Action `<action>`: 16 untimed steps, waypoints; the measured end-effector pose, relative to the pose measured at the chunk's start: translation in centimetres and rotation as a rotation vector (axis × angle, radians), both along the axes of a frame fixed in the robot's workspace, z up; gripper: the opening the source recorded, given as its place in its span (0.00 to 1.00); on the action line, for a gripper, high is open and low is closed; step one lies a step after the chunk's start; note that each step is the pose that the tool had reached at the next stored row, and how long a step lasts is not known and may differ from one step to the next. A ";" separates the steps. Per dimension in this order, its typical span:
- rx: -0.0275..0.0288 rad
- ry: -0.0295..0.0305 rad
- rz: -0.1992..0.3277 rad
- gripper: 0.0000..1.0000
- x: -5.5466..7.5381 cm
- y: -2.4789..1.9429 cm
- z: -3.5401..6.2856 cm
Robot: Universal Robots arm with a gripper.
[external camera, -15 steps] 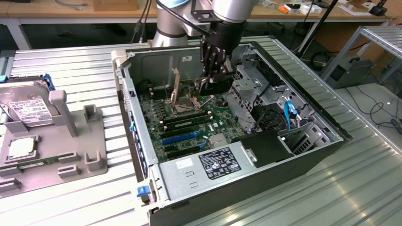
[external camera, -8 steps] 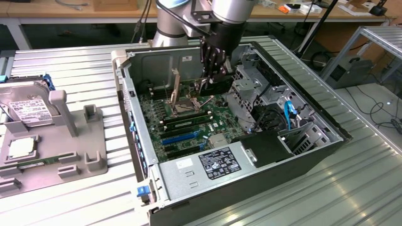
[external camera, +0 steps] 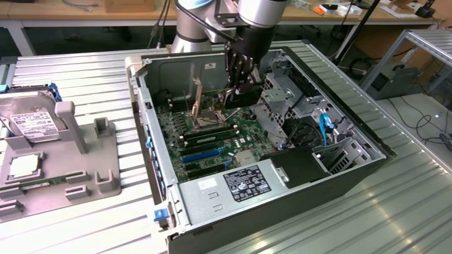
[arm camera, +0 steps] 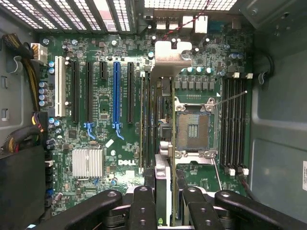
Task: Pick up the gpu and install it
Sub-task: 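Insert the gpu into the slot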
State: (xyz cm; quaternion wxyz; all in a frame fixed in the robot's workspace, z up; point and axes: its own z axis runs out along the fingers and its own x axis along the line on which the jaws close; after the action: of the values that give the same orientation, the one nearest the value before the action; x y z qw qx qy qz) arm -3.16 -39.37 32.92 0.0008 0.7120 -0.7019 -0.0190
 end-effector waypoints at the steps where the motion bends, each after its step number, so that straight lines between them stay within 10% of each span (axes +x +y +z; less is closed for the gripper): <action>1: 0.0000 0.0000 0.000 0.27 0.0 0.00 -0.03; 16: 0.0001 0.0000 0.000 0.27 0.0 0.00 -0.63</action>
State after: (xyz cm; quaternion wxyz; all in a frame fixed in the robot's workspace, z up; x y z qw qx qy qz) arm -3.16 -39.37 32.29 0.0007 0.7120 -0.7019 -0.0190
